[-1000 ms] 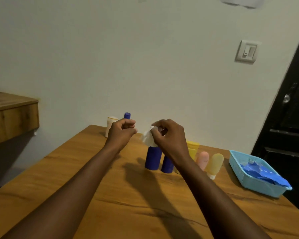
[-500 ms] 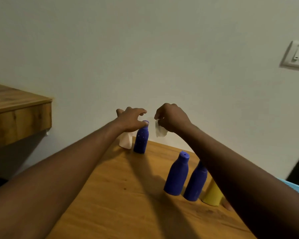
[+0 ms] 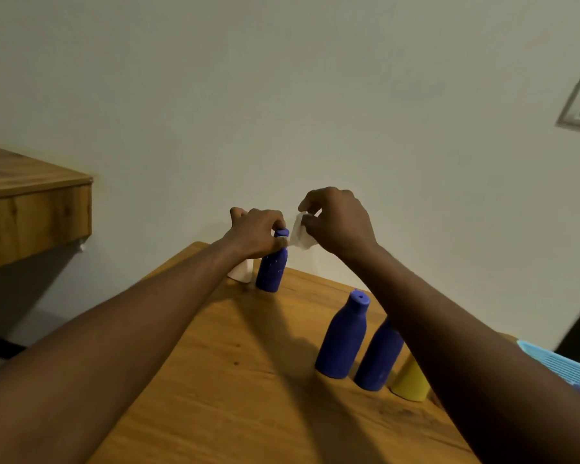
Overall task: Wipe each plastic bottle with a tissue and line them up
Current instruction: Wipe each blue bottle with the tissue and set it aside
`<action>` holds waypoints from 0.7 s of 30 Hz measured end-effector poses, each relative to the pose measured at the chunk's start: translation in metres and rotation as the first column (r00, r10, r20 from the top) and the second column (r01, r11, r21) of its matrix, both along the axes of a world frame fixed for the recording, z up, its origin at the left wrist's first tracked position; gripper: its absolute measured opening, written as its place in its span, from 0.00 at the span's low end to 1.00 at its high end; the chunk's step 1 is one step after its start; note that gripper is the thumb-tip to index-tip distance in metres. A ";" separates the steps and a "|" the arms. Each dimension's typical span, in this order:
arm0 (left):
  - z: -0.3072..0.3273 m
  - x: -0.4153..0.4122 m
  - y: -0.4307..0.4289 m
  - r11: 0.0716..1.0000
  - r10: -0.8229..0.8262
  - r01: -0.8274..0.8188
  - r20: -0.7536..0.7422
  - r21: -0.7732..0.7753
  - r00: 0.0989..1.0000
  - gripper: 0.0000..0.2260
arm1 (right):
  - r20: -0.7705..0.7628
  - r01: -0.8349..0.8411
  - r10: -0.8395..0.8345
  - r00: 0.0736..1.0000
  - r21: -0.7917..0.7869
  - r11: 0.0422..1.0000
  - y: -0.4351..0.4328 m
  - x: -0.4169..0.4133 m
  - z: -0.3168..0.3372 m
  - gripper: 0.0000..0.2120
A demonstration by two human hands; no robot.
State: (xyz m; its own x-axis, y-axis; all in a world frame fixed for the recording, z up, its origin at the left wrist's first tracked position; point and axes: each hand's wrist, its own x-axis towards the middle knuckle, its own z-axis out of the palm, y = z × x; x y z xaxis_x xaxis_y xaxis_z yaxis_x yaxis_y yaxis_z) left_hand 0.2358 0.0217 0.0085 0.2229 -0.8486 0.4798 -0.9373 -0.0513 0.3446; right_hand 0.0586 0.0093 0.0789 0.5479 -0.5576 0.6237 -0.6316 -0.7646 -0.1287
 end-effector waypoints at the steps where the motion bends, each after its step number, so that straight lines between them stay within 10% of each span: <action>1: 0.001 -0.002 0.001 1.000 0.003 -0.004 -0.014 -0.018 1.000 0.06 | 0.004 -0.009 0.009 1.000 -0.011 1.000 0.005 -0.002 0.002 0.10; 21: -0.012 -0.089 0.181 0.939 -0.343 0.275 -0.661 -0.209 0.668 0.10 | 0.335 -0.199 0.160 0.928 0.083 0.977 0.158 -0.125 -0.079 0.08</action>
